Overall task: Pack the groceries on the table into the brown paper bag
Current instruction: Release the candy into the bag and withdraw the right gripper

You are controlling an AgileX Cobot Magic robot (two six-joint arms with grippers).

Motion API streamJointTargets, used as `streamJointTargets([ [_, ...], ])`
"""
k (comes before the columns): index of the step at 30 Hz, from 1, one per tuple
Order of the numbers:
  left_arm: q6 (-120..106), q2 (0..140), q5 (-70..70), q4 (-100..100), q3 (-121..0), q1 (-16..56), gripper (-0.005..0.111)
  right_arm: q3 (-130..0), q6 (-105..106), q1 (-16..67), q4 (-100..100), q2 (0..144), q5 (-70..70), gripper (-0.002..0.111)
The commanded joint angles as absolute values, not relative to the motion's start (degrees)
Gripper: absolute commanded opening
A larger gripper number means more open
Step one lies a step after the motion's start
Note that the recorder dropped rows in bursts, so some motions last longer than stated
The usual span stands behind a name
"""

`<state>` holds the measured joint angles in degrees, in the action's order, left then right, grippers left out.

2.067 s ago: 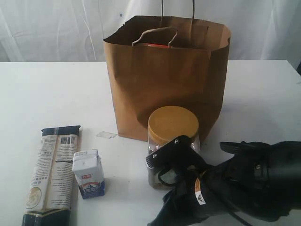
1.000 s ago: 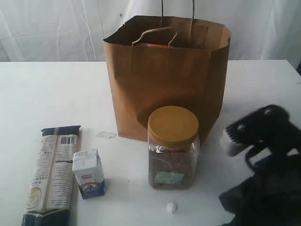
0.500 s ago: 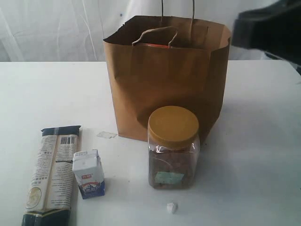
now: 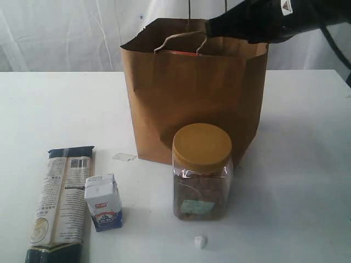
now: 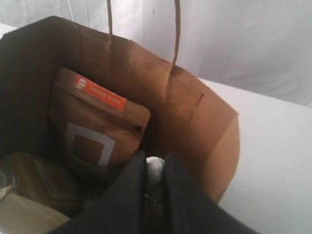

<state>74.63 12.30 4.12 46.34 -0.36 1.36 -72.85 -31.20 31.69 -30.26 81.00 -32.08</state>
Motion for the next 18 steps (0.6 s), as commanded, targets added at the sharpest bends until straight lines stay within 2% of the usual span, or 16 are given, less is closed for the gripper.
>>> streamJointTargets([
  [1, 74.6, 12.0, 4.1, 47.1, 0.0, 1.3, 0.000, -76.9, -14.0, 26.2, -9.9, 84.6, -31.5, 0.005],
  [6, 74.6, 12.0, 4.1, 47.1, 0.0, 1.3, 0.000, -78.9, -5.2, 23.3, -1.6, 86.7, -31.1, 0.006],
  [13, 74.6, 12.0, 4.1, 47.1, 0.0, 1.3, 0.000, -78.9, -5.1, 23.3, -1.6, 86.8, -31.3, 0.026],
  [18, 74.6, 12.0, 4.1, 47.1, 0.0, 1.3, 0.000, -78.9, -4.7, 23.3, -1.6, 86.8, -32.8, 0.028],
])
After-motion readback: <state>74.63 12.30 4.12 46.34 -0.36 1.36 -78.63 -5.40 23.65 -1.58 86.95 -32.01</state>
